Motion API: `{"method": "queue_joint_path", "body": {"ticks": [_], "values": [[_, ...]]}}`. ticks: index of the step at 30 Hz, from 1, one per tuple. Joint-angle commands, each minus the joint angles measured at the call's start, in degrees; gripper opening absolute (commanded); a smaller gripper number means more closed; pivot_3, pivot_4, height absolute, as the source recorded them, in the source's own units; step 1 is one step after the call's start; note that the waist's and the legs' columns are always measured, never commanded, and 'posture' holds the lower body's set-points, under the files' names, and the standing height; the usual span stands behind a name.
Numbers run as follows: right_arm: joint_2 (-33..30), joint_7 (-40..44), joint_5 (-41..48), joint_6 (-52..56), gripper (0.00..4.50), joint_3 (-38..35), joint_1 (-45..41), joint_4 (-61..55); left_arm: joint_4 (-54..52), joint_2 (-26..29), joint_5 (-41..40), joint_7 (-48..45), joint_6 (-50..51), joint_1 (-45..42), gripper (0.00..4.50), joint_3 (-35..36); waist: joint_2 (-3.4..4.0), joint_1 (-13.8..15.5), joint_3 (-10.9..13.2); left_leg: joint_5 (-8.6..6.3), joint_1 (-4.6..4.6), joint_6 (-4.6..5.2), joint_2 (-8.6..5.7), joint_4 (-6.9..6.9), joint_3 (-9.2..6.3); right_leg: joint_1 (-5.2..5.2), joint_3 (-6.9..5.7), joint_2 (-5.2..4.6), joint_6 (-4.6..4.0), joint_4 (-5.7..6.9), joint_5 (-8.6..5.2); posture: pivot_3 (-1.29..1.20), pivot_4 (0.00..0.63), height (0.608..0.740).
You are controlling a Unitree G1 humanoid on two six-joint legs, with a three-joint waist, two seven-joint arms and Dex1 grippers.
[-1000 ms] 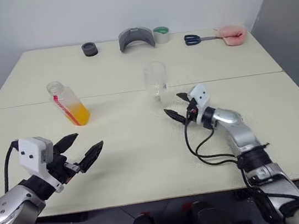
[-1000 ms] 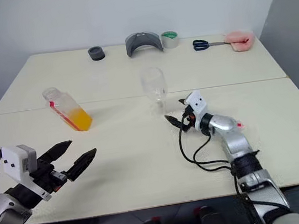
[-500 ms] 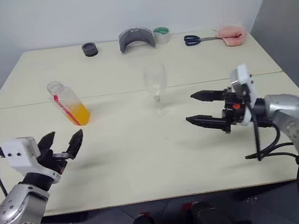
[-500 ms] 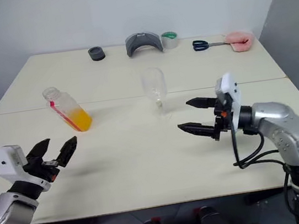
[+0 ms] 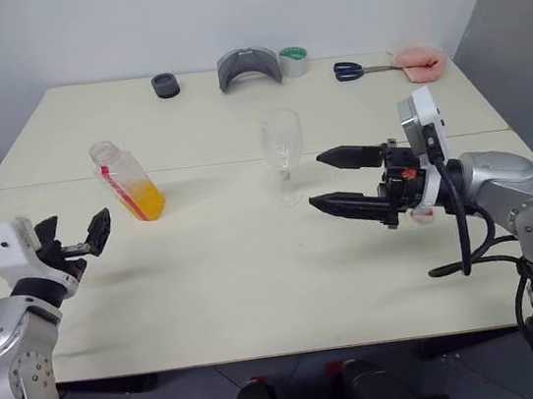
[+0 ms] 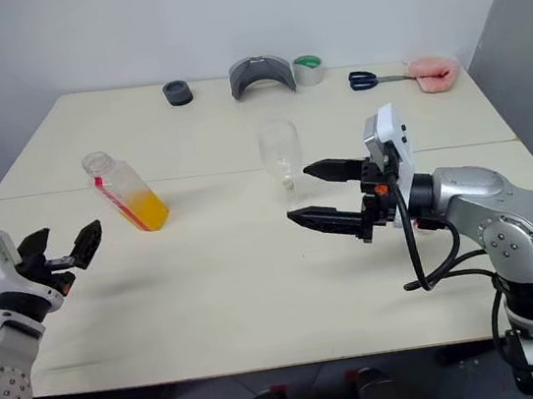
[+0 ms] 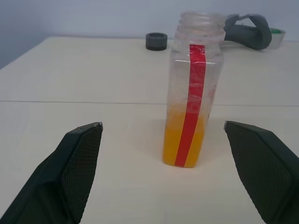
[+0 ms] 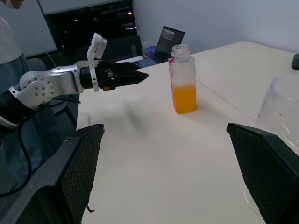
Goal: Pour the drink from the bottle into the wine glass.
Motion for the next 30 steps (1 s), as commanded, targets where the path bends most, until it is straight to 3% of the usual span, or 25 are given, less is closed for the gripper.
{"method": "queue_joint_path", "body": {"ticks": [1,30], "values": [[0.43,-1.93,2.93,-0.02,4.48,-1.45,-0.5,-3.39,3.87,2.25,1.57,-2.84,-2.82,-4.32,4.5,-1.89,0.0,0.15,0.0,0.0,0.0,0.0,0.0,0.0,-0.02,-0.01,-0.03,0.0,0.0,0.01,0.0,0.0,0.15,0.74],[-3.23,-2.36,3.94,-4.13,4.48,-1.62,0.25,-5.21,29.65,5.88,8.81,-16.02,-14.46,-23.34,4.5,-10.26,0.0,0.37,0.0,0.0,-0.05,0.0,0.0,0.01,-0.08,-0.01,-0.13,0.01,-0.01,0.02,0.0,0.0,0.15,0.74]]}}
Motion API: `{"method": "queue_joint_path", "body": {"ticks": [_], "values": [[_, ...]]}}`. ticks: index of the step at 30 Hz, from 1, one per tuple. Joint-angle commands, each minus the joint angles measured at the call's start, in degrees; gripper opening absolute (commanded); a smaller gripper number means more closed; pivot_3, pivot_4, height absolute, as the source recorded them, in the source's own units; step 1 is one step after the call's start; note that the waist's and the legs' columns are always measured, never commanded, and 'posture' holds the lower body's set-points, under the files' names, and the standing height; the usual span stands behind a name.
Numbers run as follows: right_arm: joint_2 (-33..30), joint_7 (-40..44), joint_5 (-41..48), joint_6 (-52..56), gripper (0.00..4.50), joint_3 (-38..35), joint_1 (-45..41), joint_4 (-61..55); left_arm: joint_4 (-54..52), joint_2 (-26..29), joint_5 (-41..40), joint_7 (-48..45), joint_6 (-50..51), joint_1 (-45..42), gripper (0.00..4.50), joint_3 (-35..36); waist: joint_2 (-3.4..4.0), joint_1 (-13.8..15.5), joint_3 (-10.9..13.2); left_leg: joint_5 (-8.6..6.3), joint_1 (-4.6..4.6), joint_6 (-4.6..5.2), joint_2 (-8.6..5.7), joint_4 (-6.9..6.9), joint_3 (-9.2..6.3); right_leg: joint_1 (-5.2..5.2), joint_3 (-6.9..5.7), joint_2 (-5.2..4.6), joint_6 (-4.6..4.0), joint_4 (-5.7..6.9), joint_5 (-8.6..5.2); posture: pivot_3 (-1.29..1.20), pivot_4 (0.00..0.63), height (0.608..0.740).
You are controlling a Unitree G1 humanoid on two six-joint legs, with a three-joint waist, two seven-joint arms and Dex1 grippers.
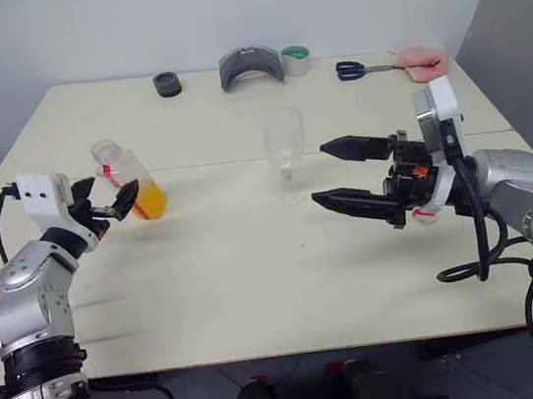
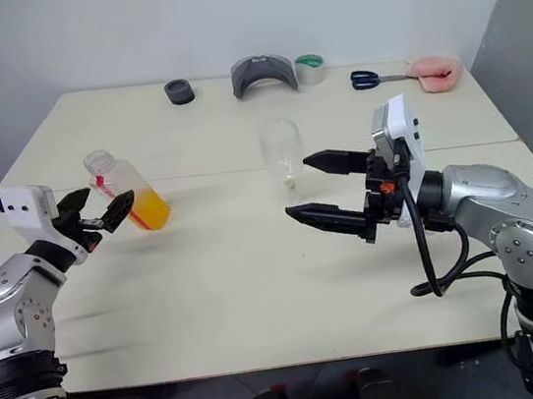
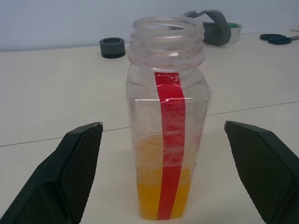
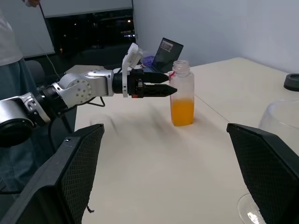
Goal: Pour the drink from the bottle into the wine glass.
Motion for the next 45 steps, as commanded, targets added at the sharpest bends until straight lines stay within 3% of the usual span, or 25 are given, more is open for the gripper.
{"method": "queue_joint_path", "body": {"ticks": [1,17,24,27,34,41,45], "values": [[-0.79,0.01,0.0,-1.35,4.48,-0.5,0.0,-1.86,2.09,1.67,1.08,-1.68,-3.08,-2.94,4.5,-0.11,0.0,0.0,0.0,0.0,0.0,0.0,0.0,0.0,0.0,0.0,0.0,0.0,0.0,0.0,0.0,0.0,0.15,0.74],[-0.63,-0.51,-1.91,-2.1,4.48,-0.32,-1.47,-0.16,23.33,-0.35,5.67,-6.02,-15.66,-14.35,4.5,-3.78,0.0,0.03,0.0,0.0,-0.03,0.0,-0.01,0.01,-0.01,0.0,-0.04,0.0,0.0,0.0,0.0,0.0,0.15,0.74],[-0.35,-1.3,-1.58,-1.89,4.48,-0.34,-0.87,-0.51,27.57,-1.26,5.33,-8.56,-18.39,-17.55,4.5,-3.85,0.0,0.03,0.0,0.0,-0.06,0.0,-0.01,0.01,-0.03,-0.01,-0.08,0.01,-0.01,0.02,0.01,0.0,0.15,0.74],[-0.19,-1.63,-1.5,-1.89,4.5,-0.37,-0.75,-0.57,28.23,-0.81,5.73,-8.07,-18.6,-18.34,3.9,-3.74,0.0,0.03,0.0,0.0,-0.06,0.0,-0.02,0.01,-0.04,0.0,-0.08,0.01,-0.01,0.02,0.01,0.0,0.15,0.74],[0.76,-2.47,-2.32,-3.0,4.5,0.13,-0.15,-1.11,27.58,-0.12,5.83,-7.82,-18.43,-18.63,1.87,-3.68,0.0,0.03,0.0,0.0,-0.06,0.0,-0.01,0.02,-0.05,0.0,-0.09,0.01,-0.01,0.02,0.01,0.0,0.15,0.74],[1.12,-3.71,-5.61,-5.71,4.5,1.02,0.57,-1.11,26.17,0.06,8.62,-7.42,-17.25,-22.17,1.81,-6.53,0.0,0.1,0.0,0.01,-0.09,0.0,-0.03,0.03,-0.09,0.0,-0.14,0.01,-0.01,0.02,0.01,0.0,0.15,0.74],[1.83,-4.78,-9.79,-8.72,4.5,2.35,0.82,-0.63,25.92,-0.81,12.61,-9.42,-18.18,-27.59,1.81,-11.53,-0.01,0.31,0.0,0.01,-0.12,0.0,-0.05,0.04,-0.13,-0.01,-0.19,0.01,-0.01,0.02,0.01,0.0,0.15,0.74]]}}
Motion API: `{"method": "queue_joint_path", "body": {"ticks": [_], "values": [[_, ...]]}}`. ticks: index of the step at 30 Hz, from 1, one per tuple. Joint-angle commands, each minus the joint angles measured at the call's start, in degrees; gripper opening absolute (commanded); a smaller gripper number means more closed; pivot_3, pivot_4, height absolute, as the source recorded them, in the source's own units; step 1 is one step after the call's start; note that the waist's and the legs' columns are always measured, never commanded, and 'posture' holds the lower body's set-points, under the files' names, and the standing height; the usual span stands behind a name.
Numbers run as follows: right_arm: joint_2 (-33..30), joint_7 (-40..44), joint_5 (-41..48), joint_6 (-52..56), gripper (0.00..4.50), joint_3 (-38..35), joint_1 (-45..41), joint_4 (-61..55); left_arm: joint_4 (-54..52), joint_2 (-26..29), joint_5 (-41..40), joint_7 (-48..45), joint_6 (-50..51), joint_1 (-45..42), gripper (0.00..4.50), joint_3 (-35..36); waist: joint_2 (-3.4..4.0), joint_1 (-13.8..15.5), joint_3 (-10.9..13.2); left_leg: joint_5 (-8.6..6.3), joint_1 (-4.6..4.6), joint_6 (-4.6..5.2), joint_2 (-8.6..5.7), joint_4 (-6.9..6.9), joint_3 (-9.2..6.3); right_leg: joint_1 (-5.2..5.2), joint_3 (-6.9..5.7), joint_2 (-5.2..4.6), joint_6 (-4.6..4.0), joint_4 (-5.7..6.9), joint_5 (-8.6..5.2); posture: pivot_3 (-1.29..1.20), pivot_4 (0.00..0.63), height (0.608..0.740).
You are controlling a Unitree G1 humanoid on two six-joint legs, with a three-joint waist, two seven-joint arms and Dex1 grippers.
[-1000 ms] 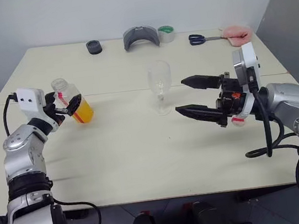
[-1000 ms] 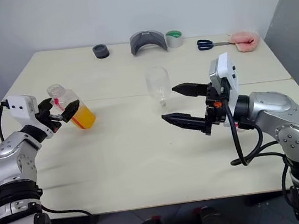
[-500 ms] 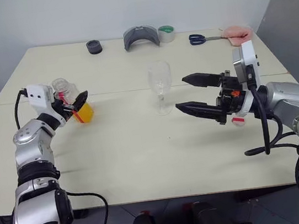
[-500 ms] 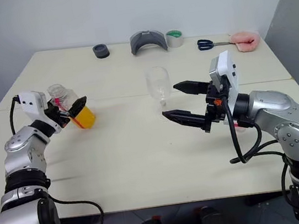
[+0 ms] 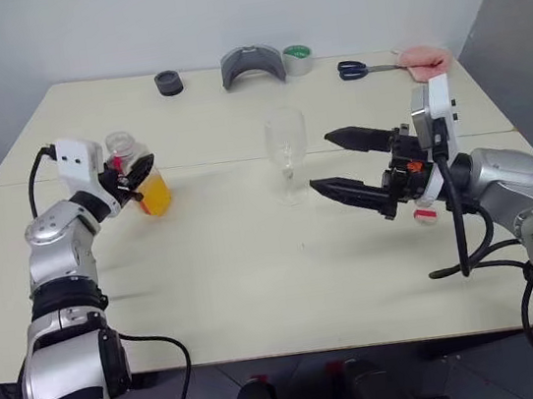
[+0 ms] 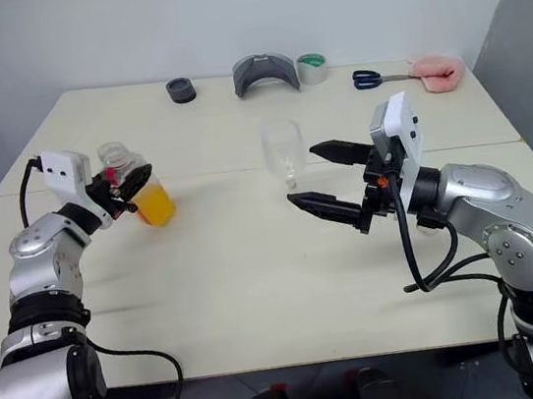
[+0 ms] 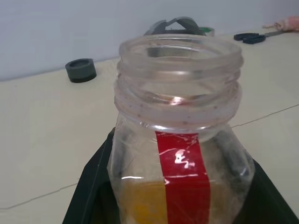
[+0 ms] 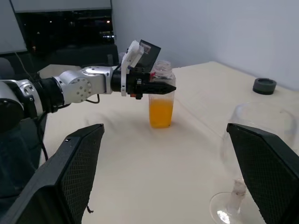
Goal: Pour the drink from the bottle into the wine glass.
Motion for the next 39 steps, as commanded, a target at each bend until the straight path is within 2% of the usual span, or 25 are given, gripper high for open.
{"method": "queue_joint_path", "body": {"ticks": [1,10,19,39], "values": [[-0.02,-0.6,-3.99,-3.78,4.5,0.69,0.52,-1.31,-2.87,0.15,2.4,-2.27,-1.72,-6.05,1.81,-3.3,0.0,0.14,0.0,0.0,-0.01,0.0,-0.01,0.0,0.0,0.0,0.0,0.0,0.0,0.0,0.0,0.0,0.15,0.74],[1.13,-4.11,-9.51,-6.27,4.5,0.8,1.68,-0.53,2.02,-2.79,9.38,-6.03,-10.89,-14.81,1.81,-11.22,0.0,0.09,0.0,0.0,0.0,0.0,-0.01,-0.01,0.05,-0.02,0.07,0.01,0.0,-0.01,0.0,0.0,0.15,0.74],[3.11,-6.43,-11.56,-6.31,4.5,1.06,-0.11,0.67,9.24,-5.41,13.01,-4.11,-17.61,-22.3,1.81,-13.22,-0.01,0.18,0.01,0.0,-0.03,0.0,-0.03,-0.01,0.06,-0.03,0.09,0.02,0.0,-0.02,0.0,0.0,0.15,0.74],[4.92,-5.32,-14.03,-7.8,4.5,2.01,-1.72,4.2,15.92,-10.64,17.93,-3.55,-25.34,-26.46,1.81,-15.9,-0.01,0.14,0.01,0.0,-0.03,0.0,-0.04,-0.01,0.08,-0.03,0.14,0.02,0.0,-0.01,0.0,0.0,0.15,0.74]]}}
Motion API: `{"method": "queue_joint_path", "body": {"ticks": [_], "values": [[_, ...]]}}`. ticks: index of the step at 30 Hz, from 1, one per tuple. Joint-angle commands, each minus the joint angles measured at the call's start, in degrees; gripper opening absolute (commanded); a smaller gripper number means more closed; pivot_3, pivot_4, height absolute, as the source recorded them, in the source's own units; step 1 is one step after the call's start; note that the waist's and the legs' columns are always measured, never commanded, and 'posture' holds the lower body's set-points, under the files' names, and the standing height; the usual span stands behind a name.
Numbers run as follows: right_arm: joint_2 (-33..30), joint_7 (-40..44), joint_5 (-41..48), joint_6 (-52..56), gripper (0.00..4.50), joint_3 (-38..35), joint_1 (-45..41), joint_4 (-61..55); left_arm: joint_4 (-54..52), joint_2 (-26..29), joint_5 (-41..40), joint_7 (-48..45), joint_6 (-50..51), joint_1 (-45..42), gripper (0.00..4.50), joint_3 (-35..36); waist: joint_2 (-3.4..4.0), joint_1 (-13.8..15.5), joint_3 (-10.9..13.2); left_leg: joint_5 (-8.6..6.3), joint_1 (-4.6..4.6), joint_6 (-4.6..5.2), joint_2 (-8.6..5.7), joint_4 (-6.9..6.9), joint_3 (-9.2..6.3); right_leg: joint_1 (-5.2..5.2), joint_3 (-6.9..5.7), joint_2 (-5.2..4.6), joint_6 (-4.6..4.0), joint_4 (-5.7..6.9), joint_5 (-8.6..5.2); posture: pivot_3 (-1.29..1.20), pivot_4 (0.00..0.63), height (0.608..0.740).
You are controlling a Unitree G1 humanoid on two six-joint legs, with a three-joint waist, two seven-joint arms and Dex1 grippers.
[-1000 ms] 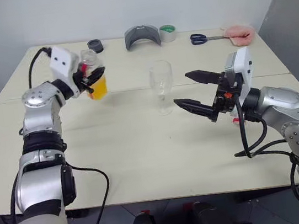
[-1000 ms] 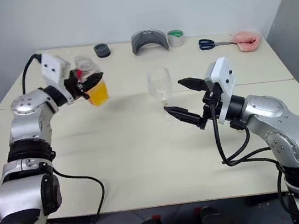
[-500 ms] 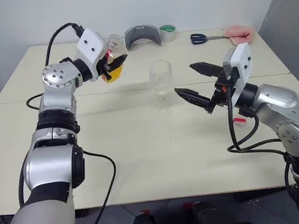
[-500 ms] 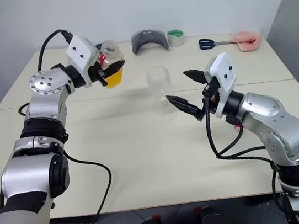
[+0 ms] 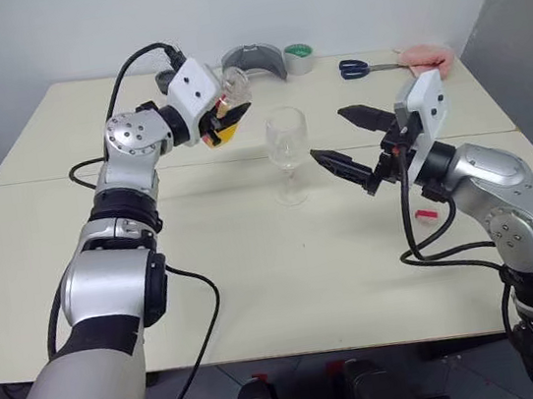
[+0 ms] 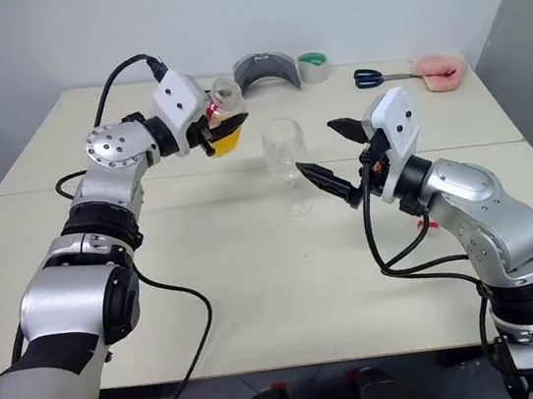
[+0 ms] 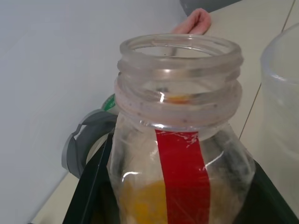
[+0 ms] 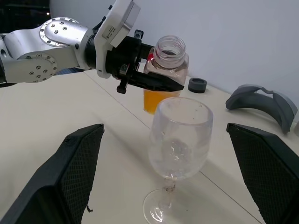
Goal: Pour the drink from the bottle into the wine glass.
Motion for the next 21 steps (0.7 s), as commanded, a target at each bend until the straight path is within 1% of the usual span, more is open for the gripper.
{"method": "queue_joint_path", "body": {"ticks": [1,11,21], "values": [[0.35,0.49,-0.62,-2.1,4.5,-0.33,-0.58,-0.81,-0.75,0.12,0.49,0.24,-2.99,-3.03,1.81,-0.13,0.0,0.0,0.0,0.0,0.0,0.0,0.0,0.0,0.01,0.0,0.01,0.0,0.0,0.0,0.0,0.0,0.15,0.74],[2.07,1.2,-2.54,-5.11,4.5,0.47,1.96,-0.21,0.25,-0.74,2.09,0.23,-6.2,-3.62,1.81,-1.4,0.0,-0.02,0.0,0.0,0.0,0.0,-0.01,0.0,0.01,0.0,0.03,0.0,0.0,0.02,0.0,0.0,0.15,0.74],[2.9,-0.04,-1.93,-2.2,4.5,0.1,-0.11,-2.12,1.44,-0.97,6.83,4.05,-12.03,-4.56,1.81,-4.57,0.0,0.0,0.0,0.0,0.0,0.0,-0.02,0.01,0.0,0.0,0.03,0.0,0.0,0.02,0.0,0.0,0.15,0.74]]}}
